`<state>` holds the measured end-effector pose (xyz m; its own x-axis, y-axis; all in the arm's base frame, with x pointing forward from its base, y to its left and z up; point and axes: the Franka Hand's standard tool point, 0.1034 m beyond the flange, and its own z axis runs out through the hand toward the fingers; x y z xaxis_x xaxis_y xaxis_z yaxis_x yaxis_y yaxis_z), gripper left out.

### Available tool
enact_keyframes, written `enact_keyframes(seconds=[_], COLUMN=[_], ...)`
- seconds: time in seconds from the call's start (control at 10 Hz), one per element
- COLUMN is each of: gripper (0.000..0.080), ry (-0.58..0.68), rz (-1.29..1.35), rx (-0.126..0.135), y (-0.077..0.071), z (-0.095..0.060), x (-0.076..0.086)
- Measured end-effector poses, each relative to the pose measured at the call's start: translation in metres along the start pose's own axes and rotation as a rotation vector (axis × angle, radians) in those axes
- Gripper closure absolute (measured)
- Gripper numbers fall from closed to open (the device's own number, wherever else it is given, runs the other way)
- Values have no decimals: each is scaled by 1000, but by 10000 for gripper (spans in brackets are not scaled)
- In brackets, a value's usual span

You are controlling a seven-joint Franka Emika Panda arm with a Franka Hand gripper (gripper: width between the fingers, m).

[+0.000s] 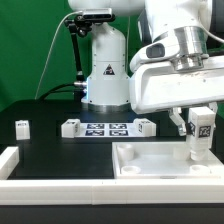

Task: Assemble one leg

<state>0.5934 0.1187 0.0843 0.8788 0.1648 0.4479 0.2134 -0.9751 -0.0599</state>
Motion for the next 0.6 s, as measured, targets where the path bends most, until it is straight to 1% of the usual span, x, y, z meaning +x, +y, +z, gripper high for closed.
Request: enact_keyframes(seconds=[0.2, 0.3, 0.4, 0.6], gripper=[511, 511, 511, 511], ry=[-11, -10, -12, 17], rz=[4, 6, 9, 14], rx=[12, 13, 12, -2], y=[-1, -1, 0, 5], z=[6, 10, 12, 19], x=[10, 12, 10, 7])
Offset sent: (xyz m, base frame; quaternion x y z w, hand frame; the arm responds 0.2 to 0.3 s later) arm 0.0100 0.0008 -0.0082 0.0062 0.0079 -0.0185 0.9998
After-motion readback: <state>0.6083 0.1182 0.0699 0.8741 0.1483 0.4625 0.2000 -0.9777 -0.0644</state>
